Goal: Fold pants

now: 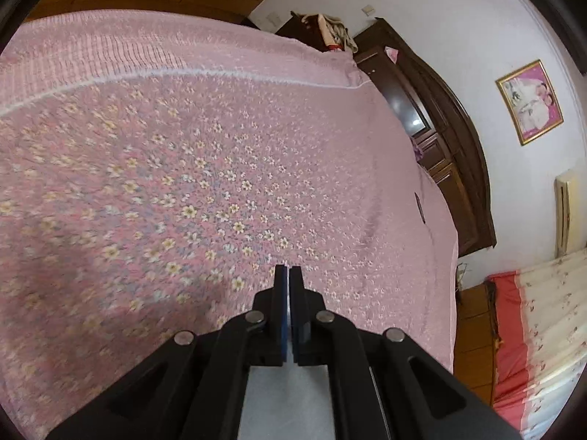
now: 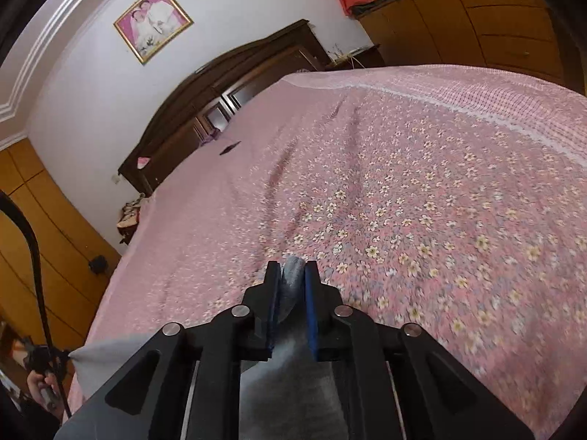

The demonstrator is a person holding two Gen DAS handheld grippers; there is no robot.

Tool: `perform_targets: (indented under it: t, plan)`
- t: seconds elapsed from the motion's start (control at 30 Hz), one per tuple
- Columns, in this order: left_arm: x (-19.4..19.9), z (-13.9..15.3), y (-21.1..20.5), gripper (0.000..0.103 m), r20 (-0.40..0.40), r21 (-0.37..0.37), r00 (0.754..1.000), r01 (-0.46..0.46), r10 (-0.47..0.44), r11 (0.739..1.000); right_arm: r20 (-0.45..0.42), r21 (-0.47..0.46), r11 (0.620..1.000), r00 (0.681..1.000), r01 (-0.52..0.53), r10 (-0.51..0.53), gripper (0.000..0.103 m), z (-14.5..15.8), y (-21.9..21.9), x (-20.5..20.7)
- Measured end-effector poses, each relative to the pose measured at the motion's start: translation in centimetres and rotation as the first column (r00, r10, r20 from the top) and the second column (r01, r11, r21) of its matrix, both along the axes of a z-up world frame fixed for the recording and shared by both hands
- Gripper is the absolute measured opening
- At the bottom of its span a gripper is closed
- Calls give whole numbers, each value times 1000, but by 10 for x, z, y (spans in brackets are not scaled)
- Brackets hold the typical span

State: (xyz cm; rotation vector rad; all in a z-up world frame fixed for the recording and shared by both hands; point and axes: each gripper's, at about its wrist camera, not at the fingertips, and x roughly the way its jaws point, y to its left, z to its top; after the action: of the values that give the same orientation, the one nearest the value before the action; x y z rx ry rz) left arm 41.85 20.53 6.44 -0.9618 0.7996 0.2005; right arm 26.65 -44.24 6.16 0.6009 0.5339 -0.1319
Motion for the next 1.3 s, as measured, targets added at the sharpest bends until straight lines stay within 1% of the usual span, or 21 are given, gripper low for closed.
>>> perform_targets:
  t: [0.03,0.07,0.1,0.17,0.2,0.23,0.27,0.33,0.4,0.47,0.53,0.63,0.7,0.87,1.03,1.07,1.1,1.13,1.17,1.2,1.3]
  plan:
    - [6,-2,2,5,-8,12,1000,-1,1,1000,-5,-13,1000,1000,21,-21,19,-1,-2,3]
    - [13,-2,5,12,-7,8,1000,16,-16,1000,-15,-33,998,998,57,-58,19,-1,-4,6]
    - [17,0,8,28,-2,-6,999,34,-34,999,-18,-54,993,994,104,-105,21,-1,-7,7]
    - [9,12,18,51,73,-51,996,56,-52,997,-17,-54,987,988,154,-155,48,0,-18,3]
    - [0,16,21,60,113,-59,992,56,-49,997,-8,-39,983,984,178,-179,70,2,-23,-3]
    - [-14,19,24,65,151,-61,987,61,-51,996,10,-23,978,978,207,-207,81,4,-27,-10]
    - [-29,20,24,72,158,-56,985,80,-70,995,48,5,968,967,252,-252,84,8,-34,-22]
    - [-57,7,24,74,128,-83,982,148,-137,986,97,84,949,945,304,-312,87,12,-45,-43]
    - [-92,-16,20,78,103,-153,977,203,-189,967,104,178,934,938,310,-332,90,11,-50,-60]
    - [-127,-36,12,84,128,-201,967,241,-219,949,88,261,919,941,294,-326,90,4,-51,-79]
    - [-153,-48,2,87,179,-203,956,267,-232,942,63,336,898,944,285,-324,91,-6,-45,-107]
    - [-163,-57,-13,87,211,-124,950,260,-231,958,42,500,838,961,218,-275,92,-34,-32,-144]
    - [-150,-61,-18,87,220,-89,945,266,-242,960,56,537,819,960,202,-274,92,-47,-19,-162]
    - [-101,-71,-15,87,188,-135,960,235,-208,962,13,452,879,984,153,-178,92,-37,11,-141]
    - [-75,-75,-25,84,162,-143,965,230,-207,963,-54,424,900,995,103,-89,88,-48,31,-89]
    - [-76,-76,-27,64,151,-139,968,220,-199,966,-55,426,901,996,85,-68,86,-52,33,-75]
    - [-74,-78,-30,16,136,-141,970,222,-204,965,-41,435,898,998,68,-56,81,-54,32,-69]
    - [-73,-85,-32,8,94,-154,968,244,-232,957,-28,446,893,998,56,-49,73,-57,30,-63]
    - [-72,-87,-36,7,76,-152,967,251,-242,956,-30,456,888,998,57,-49,64,-60,26,-57]
    - [-74,-87,-37,7,83,-137,965,258,-248,956,-30,470,880,998,62,-54,43,-63,22,-56]
    - [-73,-79,-33,7,89,-150,966,253,-242,956,-22,593,803,998,63,-62,16,-88,-3,-51]
